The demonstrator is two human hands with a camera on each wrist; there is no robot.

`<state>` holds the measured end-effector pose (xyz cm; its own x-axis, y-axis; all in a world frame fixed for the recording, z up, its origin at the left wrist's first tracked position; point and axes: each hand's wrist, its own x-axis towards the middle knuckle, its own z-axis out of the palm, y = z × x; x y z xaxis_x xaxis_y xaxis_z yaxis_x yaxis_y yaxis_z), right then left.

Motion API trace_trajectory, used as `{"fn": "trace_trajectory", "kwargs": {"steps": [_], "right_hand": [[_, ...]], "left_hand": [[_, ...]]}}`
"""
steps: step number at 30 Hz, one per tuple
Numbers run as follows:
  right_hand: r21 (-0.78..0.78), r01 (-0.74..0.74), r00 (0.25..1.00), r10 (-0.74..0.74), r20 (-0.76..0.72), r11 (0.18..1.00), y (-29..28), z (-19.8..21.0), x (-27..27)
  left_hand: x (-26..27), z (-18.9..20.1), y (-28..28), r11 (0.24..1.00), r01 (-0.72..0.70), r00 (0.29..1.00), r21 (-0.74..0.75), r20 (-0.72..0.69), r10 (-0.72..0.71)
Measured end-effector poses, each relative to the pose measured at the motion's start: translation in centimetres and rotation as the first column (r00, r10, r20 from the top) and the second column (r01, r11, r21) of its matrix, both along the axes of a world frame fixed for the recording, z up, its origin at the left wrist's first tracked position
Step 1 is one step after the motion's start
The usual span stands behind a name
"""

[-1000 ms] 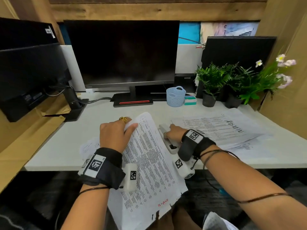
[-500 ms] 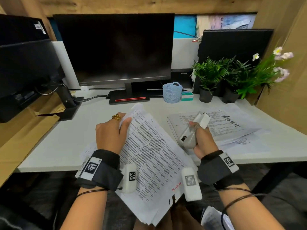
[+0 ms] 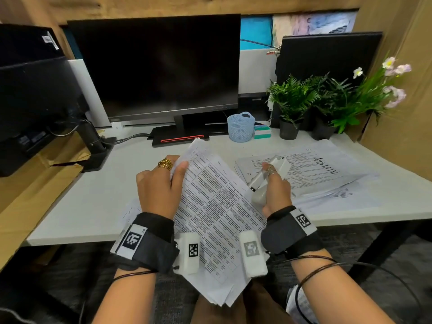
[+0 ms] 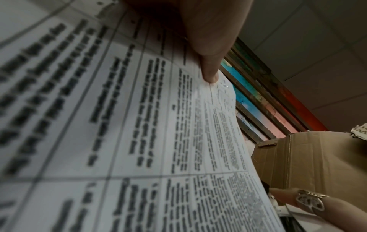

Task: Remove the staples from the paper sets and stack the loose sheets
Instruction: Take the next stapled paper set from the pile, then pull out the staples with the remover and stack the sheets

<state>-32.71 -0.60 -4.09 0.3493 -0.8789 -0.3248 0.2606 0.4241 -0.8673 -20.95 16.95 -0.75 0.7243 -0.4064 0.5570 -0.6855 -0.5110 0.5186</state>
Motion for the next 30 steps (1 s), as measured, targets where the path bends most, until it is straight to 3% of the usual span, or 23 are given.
{"fn": "trace_trajectory", "kwargs": {"steps": [14,21,26,30], "right_hand": [[-0.01,0.011,1.0,-0.011,0.001,1.0,0.1,-0.8,1.4],[0.188,-0.064,0.969,0.016,0.247,0.98,-1.1,-1.8,1.1],[0.126,0.002,0.998,-0.011,0.066,0.992,-0.3,-2.4,1.6],[0.079,-0.01,1.0,0.008,0.014,0.997,-0.1,-2.7,2.0]], "left_hand": [[-0.5,-0.5,0.3,0.998,0.042,0.999,-0.056,0.007,-0.042],[-0.6,-0.2,0.6,1.0,0.01,1.0,-0.029,-0.006,-0.01],[-0.4,-0.5,0.4,1.0,0.021,1.0,-0.022,-0.008,-0.021],[-0.2,-0.7,0.7,0.999,0.027,0.999,-0.025,0.035,-0.026]]}}
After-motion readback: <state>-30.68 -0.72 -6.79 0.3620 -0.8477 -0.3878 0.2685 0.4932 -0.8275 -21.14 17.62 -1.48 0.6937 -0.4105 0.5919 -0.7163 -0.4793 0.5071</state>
